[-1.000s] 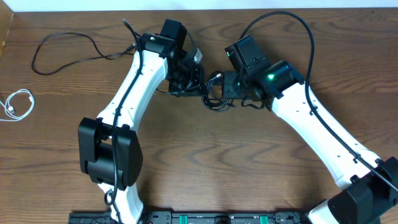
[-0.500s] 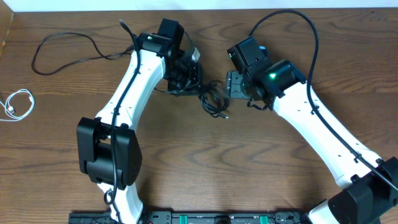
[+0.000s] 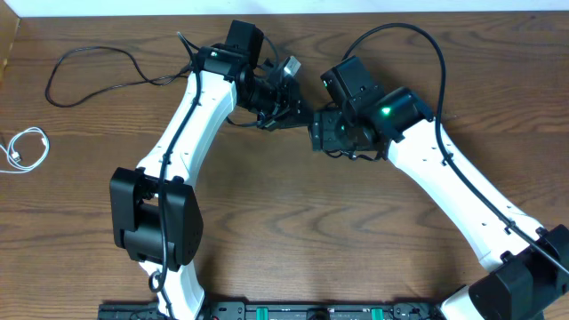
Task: Untangle cables
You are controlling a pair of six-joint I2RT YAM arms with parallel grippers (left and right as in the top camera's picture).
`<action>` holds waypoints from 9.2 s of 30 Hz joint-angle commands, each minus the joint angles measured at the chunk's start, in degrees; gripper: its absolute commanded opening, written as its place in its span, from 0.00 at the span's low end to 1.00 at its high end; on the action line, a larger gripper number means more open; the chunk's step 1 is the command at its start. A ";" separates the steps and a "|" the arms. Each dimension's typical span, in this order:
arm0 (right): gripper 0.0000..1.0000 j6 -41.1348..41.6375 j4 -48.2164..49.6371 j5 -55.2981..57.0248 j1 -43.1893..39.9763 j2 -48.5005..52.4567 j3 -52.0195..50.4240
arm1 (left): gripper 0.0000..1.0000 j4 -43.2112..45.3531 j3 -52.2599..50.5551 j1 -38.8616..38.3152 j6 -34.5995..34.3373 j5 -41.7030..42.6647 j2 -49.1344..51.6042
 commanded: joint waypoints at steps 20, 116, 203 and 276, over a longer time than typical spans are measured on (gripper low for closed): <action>0.87 1.90 2.99 -2.21 -3.30 -0.31 -7.17 | 0.08 0.00 -0.15 1.46 -7.41 4.22 0.44; 0.41 2.14 12.11 -14.67 -19.32 -26.43 -14.73 | 0.08 -17.11 -0.17 1.36 -16.94 -52.63 0.44; 0.02 4.79 4.90 -9.94 -7.37 -16.63 -0.42 | 0.69 -12.46 -0.17 1.14 17.27 -8.04 0.44; 0.02 22.75 13.75 -3.39 -5.51 -12.07 -0.42 | 0.49 -5.99 -0.17 -9.07 -32.96 -22.01 0.44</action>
